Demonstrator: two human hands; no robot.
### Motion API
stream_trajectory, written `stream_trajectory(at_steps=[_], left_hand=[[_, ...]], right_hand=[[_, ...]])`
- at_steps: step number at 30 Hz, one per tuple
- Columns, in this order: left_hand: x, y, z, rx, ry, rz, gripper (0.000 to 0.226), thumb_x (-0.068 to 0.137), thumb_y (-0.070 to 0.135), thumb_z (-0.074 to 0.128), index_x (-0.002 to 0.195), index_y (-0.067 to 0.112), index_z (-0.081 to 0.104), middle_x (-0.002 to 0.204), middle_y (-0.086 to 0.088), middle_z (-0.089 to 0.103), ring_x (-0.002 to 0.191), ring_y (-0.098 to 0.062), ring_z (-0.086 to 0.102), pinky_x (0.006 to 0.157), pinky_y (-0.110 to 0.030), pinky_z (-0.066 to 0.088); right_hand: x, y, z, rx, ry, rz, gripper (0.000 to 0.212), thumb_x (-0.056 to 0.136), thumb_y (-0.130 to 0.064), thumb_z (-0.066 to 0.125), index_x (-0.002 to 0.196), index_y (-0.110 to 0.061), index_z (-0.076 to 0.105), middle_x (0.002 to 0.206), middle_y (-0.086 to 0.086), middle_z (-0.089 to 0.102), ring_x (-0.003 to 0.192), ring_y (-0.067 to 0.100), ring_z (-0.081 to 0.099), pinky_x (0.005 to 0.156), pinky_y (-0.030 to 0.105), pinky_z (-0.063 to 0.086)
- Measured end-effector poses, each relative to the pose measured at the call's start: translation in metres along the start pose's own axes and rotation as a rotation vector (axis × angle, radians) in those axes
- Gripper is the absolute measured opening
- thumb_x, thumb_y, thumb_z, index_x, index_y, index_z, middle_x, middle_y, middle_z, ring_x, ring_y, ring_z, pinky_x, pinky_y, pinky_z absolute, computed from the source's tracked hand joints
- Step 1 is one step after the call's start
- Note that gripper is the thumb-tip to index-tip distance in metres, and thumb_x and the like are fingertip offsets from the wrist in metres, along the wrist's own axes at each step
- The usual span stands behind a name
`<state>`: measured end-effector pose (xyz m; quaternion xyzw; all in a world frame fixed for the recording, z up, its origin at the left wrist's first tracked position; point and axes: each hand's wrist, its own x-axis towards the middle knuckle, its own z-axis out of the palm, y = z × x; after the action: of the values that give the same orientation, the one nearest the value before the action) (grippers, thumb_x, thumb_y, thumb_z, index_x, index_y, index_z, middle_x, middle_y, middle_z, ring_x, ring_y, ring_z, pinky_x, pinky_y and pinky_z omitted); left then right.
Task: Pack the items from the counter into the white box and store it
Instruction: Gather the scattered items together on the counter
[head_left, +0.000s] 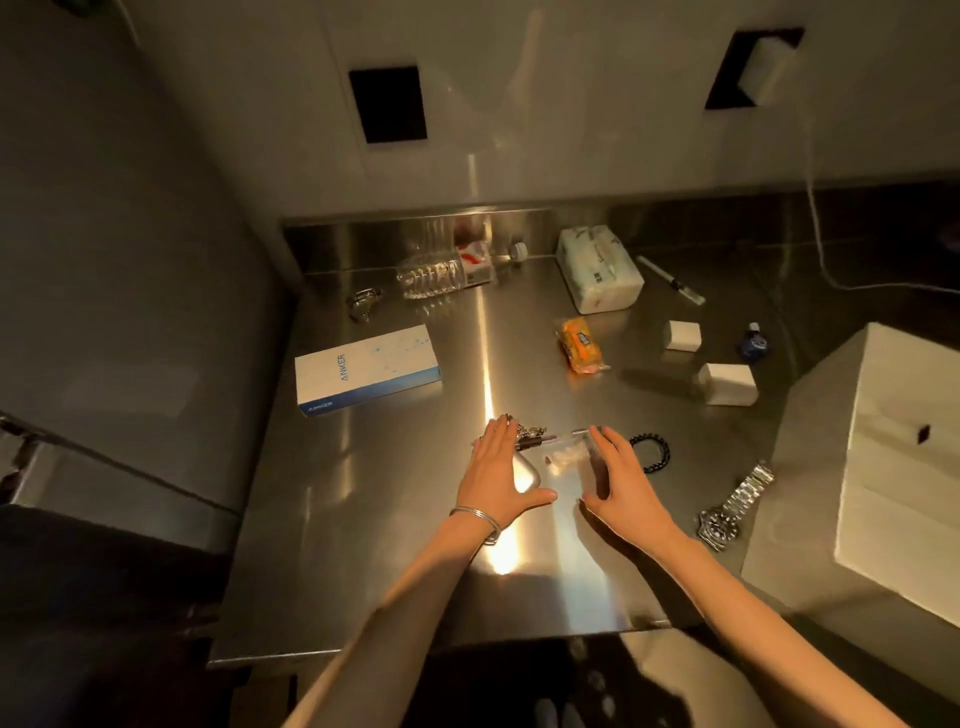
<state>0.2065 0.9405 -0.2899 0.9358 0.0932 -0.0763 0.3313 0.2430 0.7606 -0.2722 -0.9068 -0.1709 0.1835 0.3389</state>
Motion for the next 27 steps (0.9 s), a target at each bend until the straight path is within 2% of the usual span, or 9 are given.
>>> stream_trajectory(at_steps=[5,8,12,18,22,27], left_hand=[[0.038,0.021,0.004,0.010,-0.008,0.011,0.106,0.068,0.057,0.068,0.145,0.020,0.005,0.157,0.000,0.003,0.145,-0.017,0.000,0.119,-0.037,0.009],[0.060,0.029,0.001,0.028,-0.011,0.022,0.107,0.068,0.058,0.068,0.145,0.018,0.006,0.157,-0.001,0.003,0.144,-0.018,0.000,0.119,-0.039,0.011],[0.084,0.026,-0.005,0.035,-0.017,0.026,0.108,0.067,0.058,0.068,0.145,0.016,0.007,0.157,-0.003,0.004,0.144,-0.019,0.000,0.119,-0.040,0.010],[0.095,0.021,-0.014,0.089,-0.048,0.093,0.106,0.069,0.060,0.065,0.145,0.014,0.007,0.157,-0.006,0.003,0.144,-0.020,-0.001,0.119,-0.040,0.004],[0.087,0.029,-0.012,0.194,-0.057,0.272,0.096,0.075,0.057,0.060,0.146,0.017,0.007,0.157,-0.003,0.002,0.144,-0.020,-0.006,0.115,-0.037,-0.008],[0.075,0.051,0.007,0.253,-0.152,0.538,0.086,0.080,0.049,0.058,0.145,0.016,0.012,0.156,-0.002,0.006,0.144,-0.019,-0.006,0.113,-0.036,-0.012]], right_hand=[[0.029,0.014,-0.015,-0.007,0.034,0.001,0.075,0.081,-0.002,0.061,0.145,-0.009,0.024,0.154,0.009,0.018,0.140,0.024,0.025,0.108,0.019,0.016],[0.050,0.012,-0.021,0.008,0.040,-0.013,0.071,0.083,-0.003,0.062,0.144,-0.006,0.026,0.153,0.012,0.021,0.141,0.025,0.025,0.112,0.024,0.017],[0.076,0.004,-0.019,0.007,0.034,-0.036,0.072,0.082,-0.004,0.063,0.144,-0.008,0.027,0.152,0.012,0.023,0.140,0.026,0.026,0.115,0.033,0.022],[0.083,-0.004,-0.023,0.001,0.104,-0.066,0.077,0.078,0.001,0.061,0.145,-0.010,0.026,0.151,0.013,0.025,0.138,0.026,0.029,0.112,0.031,0.026],[0.046,0.008,-0.033,-0.050,0.230,0.018,0.072,0.080,-0.006,0.062,0.143,-0.011,0.029,0.152,0.009,0.022,0.139,0.022,0.028,0.109,0.024,0.023],[-0.003,0.035,-0.040,-0.019,0.391,0.243,0.079,0.075,-0.007,0.071,0.142,-0.007,0.030,0.150,0.015,0.022,0.139,0.032,0.024,0.115,0.036,0.020]])
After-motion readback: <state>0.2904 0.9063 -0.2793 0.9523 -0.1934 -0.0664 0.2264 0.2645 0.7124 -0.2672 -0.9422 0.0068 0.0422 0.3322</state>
